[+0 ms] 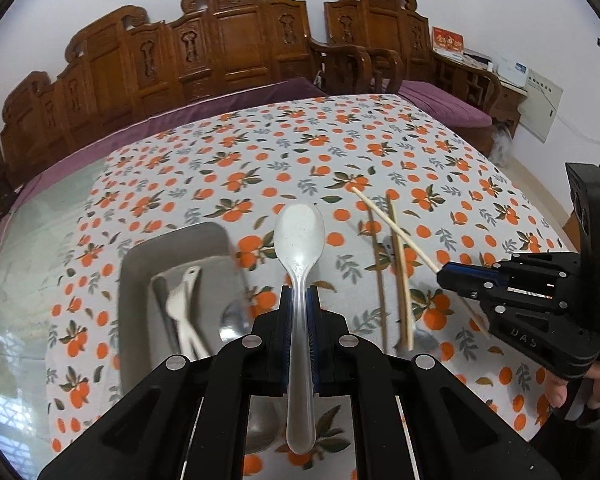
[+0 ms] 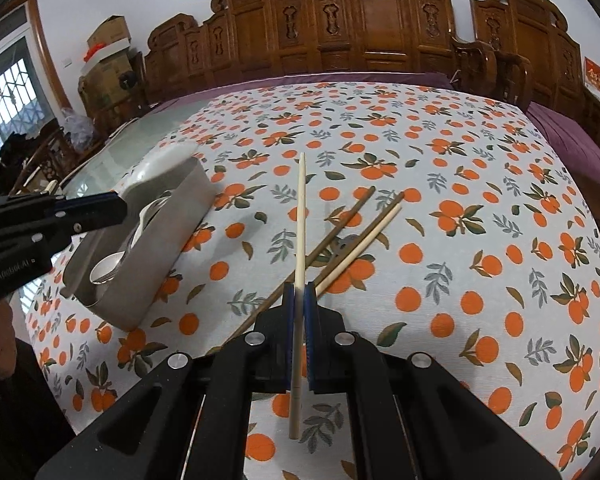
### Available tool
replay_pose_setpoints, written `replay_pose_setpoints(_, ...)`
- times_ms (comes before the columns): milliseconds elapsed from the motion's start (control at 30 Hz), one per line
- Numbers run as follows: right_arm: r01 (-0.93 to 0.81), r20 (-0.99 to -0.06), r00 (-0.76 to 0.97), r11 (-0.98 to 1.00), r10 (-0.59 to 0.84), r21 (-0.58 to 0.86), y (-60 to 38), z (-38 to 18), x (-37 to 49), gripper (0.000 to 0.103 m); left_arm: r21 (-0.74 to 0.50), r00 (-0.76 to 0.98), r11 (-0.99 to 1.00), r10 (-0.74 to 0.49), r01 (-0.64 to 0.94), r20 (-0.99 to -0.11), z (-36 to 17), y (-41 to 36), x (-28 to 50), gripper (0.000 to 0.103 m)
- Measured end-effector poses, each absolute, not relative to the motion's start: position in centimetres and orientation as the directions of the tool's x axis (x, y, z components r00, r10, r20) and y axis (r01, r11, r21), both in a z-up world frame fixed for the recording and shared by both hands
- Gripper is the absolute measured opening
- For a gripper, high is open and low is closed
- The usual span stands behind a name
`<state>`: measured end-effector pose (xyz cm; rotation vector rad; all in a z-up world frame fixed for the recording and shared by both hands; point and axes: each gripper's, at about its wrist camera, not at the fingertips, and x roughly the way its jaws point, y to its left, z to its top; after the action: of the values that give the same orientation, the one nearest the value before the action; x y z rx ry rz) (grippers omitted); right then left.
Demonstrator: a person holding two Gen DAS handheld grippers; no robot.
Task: Organize utensils
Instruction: 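Carry the white plastic spoon into the tray and open the left gripper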
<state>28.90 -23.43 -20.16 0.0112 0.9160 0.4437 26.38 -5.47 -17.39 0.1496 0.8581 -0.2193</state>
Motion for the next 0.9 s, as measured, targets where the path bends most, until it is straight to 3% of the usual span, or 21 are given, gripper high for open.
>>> replay_pose_setpoints(333,-0.414,-0.751,0.52,0.889,0.406,0.195,-21.7,-19.5,28.3,0.006,0.029,0.655,0.98,-0.111,0.199,-0.748,-16.7,-2.0,26.1,0.006)
replay_pose_setpoints(900,-0.484,-0.746,0.491,0.853,0.45,0.196,-19.0,-19.0,27.0,0.006,0.01,0.609,0.998,-0.028,0.059,-0.792,-21.5,4.0,27.7,0.006)
